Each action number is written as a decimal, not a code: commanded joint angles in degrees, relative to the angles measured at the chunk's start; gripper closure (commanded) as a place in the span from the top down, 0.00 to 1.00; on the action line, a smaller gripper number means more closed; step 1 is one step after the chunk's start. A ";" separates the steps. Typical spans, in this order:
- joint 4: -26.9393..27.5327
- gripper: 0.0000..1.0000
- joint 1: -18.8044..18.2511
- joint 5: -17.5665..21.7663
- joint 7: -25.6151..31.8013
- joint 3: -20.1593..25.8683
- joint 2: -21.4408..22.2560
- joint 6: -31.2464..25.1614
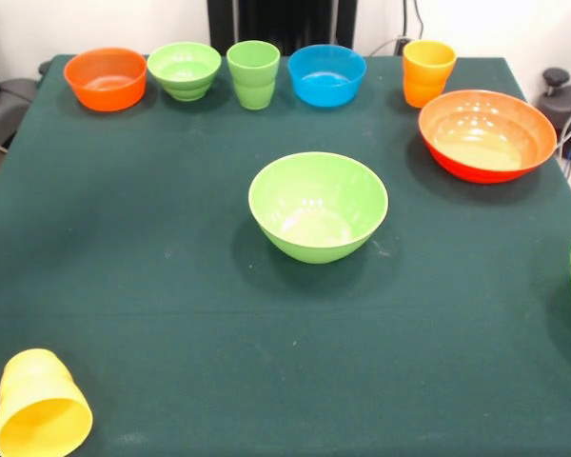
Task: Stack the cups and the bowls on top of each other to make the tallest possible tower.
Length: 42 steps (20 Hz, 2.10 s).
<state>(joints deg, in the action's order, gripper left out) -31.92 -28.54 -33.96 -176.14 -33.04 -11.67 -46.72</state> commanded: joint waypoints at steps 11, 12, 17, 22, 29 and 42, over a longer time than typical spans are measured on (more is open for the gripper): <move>-6.89 0.00 4.82 4.54 8.02 12.70 -2.17 5.96; -6.80 0.00 5.04 5.29 8.03 12.28 -2.25 6.39; -5.23 0.00 5.65 8.08 7.63 10.04 -3.34 6.58; -5.41 0.00 5.02 9.06 8.52 11.52 -3.36 7.20; -7.01 0.00 5.56 7.91 5.03 13.49 -2.59 6.28; -8.99 0.00 5.98 7.42 4.76 15.57 -1.11 5.87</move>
<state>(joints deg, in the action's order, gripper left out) -34.53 -26.88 -27.60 -176.14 -29.48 -9.40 -41.71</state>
